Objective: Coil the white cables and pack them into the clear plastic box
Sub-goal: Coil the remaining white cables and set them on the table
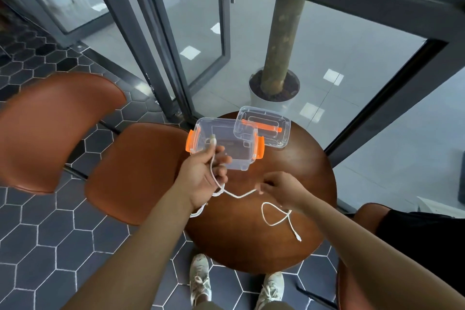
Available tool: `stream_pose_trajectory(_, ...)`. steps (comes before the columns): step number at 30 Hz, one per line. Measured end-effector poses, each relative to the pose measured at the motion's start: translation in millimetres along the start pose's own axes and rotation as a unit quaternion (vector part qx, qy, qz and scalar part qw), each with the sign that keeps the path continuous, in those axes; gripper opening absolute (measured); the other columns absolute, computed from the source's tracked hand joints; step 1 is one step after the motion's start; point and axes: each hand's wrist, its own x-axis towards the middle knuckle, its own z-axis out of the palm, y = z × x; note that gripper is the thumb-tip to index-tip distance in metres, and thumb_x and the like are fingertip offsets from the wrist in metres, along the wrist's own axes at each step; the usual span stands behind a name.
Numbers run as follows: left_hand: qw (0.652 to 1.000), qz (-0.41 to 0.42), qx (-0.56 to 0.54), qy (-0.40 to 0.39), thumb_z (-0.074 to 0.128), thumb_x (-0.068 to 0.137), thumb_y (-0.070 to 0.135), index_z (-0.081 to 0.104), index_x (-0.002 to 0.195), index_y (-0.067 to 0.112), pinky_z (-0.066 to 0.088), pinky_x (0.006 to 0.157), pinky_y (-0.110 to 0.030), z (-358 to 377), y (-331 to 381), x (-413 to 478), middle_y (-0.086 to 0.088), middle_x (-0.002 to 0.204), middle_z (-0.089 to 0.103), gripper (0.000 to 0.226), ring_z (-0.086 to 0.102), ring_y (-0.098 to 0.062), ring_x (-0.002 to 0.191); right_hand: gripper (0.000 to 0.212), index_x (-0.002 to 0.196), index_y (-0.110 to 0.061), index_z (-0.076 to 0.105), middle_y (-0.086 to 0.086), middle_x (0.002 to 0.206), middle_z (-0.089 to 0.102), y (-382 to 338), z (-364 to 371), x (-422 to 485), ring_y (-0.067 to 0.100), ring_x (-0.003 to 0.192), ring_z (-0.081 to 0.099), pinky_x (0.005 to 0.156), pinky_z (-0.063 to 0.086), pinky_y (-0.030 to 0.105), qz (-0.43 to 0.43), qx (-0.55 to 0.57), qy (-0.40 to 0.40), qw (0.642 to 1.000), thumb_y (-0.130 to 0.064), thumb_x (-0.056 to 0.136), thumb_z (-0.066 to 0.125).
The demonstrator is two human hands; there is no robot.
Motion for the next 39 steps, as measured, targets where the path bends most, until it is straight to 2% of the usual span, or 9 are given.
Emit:
stream_pose_trajectory(7, 0.962, -0.065, 0.260, -0.054, 0.040, 0.107, 0.026, 0.060, 0.106, -0.002, 0.059, 0.082, -0.046, -0.4, -18.2, -18.4, -0.027, 0.098, 0.074, 0.035, 0.075, -0.038, 0.089, 0.036, 0.065, -0.015, 0.061, -0.004, 0.050, 0.057, -51.6, -8.1, 19.1, 0.024, 0.042, 0.058, 0.053, 0.052, 0.035, 0.063, 0.099, 0.086, 0.989, -0.032, 0.096, 0.059)
stream_pose_trajectory(12, 0.977, -0.018, 0.208, 0.039, 0.042, 0.107, 0.021, 0.063, 0.115, -0.004, 0.054, 0.099, -0.046, -9.2, -30.8, -13.5, -0.020, 0.109, 0.074, 0.033, 0.072, -0.030, 0.105, 0.037, 0.083, 0.012, 0.064, 0.006, 0.049, 0.053, -81.5, -10.9, -1.2, 0.018, 0.038, 0.049, 0.048, 0.049, 0.032, 0.036, 0.235, 0.064, 0.969, -0.021, 0.098, 0.061)
stream_pose_trajectory(15, 0.983, 0.014, 0.171, 0.068, 0.046, 0.106, 0.020, 0.066, 0.119, 0.001, 0.051, 0.103, -0.042, -10.2, -37.7, -11.3, -0.012, 0.114, 0.074, 0.031, 0.070, -0.025, 0.111, 0.025, 0.084, 0.003, 0.064, 0.005, 0.058, 0.062, -92.2, 0.6, -16.0, 0.020, 0.047, 0.056, 0.057, 0.054, 0.041, -0.008, 0.192, 0.061, 0.980, -0.017, 0.097, 0.057)
stream_pose_trajectory(19, 0.992, 0.028, 0.086, 0.088, 0.042, 0.105, 0.021, 0.066, 0.096, 0.001, 0.051, 0.062, -0.031, -1.7, -41.7, -10.7, -0.001, 0.069, 0.065, 0.032, 0.059, -0.016, 0.065, 0.018, 0.101, -0.016, 0.064, 0.000, 0.075, 0.074, -100.9, 19.0, -29.2, 0.012, 0.059, 0.066, 0.067, 0.058, 0.037, -0.063, 0.069, 0.058, 0.994, -0.023, 0.102, 0.048)
stream_pose_trajectory(21, 0.994, 0.013, 0.024, 0.109, 0.048, 0.102, 0.020, 0.069, 0.099, 0.005, 0.044, 0.049, -0.024, 3.5, -40.2, -8.7, 0.000, 0.065, 0.057, 0.026, 0.049, -0.012, 0.054, 0.019, 0.113, -0.021, 0.061, 0.000, 0.087, 0.074, -101.0, 29.2, -33.1, 0.017, 0.074, 0.069, 0.071, 0.057, 0.036, -0.081, 0.007, 0.080, 0.993, -0.027, 0.105, 0.045)
stream_pose_trajectory(25, 0.989, -0.018, -0.116, 0.090, 0.048, 0.103, 0.018, 0.069, 0.114, 0.002, 0.049, 0.098, -0.035, 10.4, -33.0, -4.0, -0.010, 0.115, 0.074, 0.029, 0.066, -0.021, 0.112, 0.015, 0.095, -0.026, 0.070, 0.000, 0.076, 0.068, -100.0, 44.3, -43.2, 0.019, 0.065, 0.057, 0.058, 0.042, 0.031, -0.120, -0.023, 0.214, 0.969, -0.028, 0.098, 0.056)
stream_pose_trajectory(27, 0.985, -0.014, -0.159, 0.060, 0.047, 0.103, 0.018, 0.066, 0.120, 0.000, 0.044, 0.109, -0.041, 11.3, -31.5, -5.9, -0.016, 0.124, 0.070, 0.031, 0.065, -0.027, 0.119, 0.018, 0.089, -0.029, 0.074, -0.005, 0.066, 0.061, -95.7, 47.1, -45.7, 0.015, 0.057, 0.052, 0.049, 0.035, 0.025, -0.133, -0.030, 0.260, 0.956, -0.035, 0.091, 0.058)
stream_pose_trajectory(31, 0.983, -0.006, -0.180, 0.037, 0.049, 0.103, 0.019, 0.066, 0.112, -0.004, 0.052, 0.097, -0.044, 7.9, -28.1, -11.2, -0.021, 0.111, 0.074, 0.030, 0.072, -0.033, 0.104, 0.028, 0.086, -0.031, 0.074, -0.005, 0.056, 0.055, -87.5, 46.7, -54.4, 0.015, 0.047, 0.048, 0.043, 0.031, 0.022, -0.179, -0.099, 0.285, 0.936, -0.043, 0.082, 0.049)
stream_pose_trajectory(39, 0.989, 0.005, -0.147, 0.013, 0.041, 0.105, 0.027, 0.065, 0.091, 0.006, 0.052, 0.067, -0.031, 2.2, -25.8, -16.0, -0.003, 0.063, 0.055, 0.035, 0.059, -0.016, 0.056, 0.033, 0.076, -0.026, 0.052, -0.013, 0.058, 0.051, -72.9, 48.7, -61.7, 0.017, 0.062, 0.054, 0.058, 0.041, 0.027, -0.170, 0.043, 0.203, 0.963, -0.058, 0.080, 0.049)
